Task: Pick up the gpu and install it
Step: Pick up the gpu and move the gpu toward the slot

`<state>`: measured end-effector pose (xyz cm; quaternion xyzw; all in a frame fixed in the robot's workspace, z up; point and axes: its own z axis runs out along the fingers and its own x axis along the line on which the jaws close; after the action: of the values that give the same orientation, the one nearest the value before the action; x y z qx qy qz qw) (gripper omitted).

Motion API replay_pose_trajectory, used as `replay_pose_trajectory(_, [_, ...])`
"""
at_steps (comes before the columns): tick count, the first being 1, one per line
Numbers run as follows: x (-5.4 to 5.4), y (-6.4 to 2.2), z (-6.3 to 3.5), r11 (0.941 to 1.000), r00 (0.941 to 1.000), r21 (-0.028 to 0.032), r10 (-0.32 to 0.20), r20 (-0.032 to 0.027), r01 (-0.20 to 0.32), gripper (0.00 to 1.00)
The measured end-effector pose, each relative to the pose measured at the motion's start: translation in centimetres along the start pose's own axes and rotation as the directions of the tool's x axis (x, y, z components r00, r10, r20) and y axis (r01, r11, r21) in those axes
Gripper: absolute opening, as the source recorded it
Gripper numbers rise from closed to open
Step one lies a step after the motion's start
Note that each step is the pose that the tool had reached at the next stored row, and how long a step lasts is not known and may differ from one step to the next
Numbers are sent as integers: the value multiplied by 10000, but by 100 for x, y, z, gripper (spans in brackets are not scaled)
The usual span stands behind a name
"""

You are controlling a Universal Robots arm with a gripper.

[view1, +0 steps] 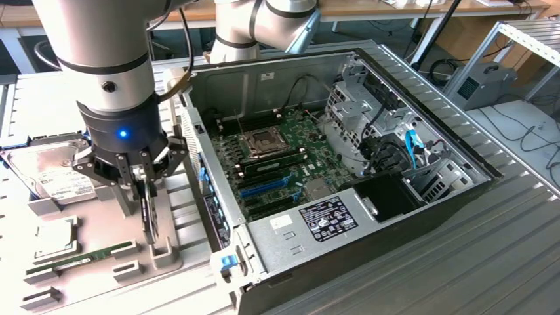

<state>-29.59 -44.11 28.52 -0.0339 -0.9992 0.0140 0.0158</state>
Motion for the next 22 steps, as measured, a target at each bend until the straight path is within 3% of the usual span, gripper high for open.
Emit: replay_pose_trajectory(22, [2, -2, -76, 10000, 10000, 0, -1, 0, 1, 26])
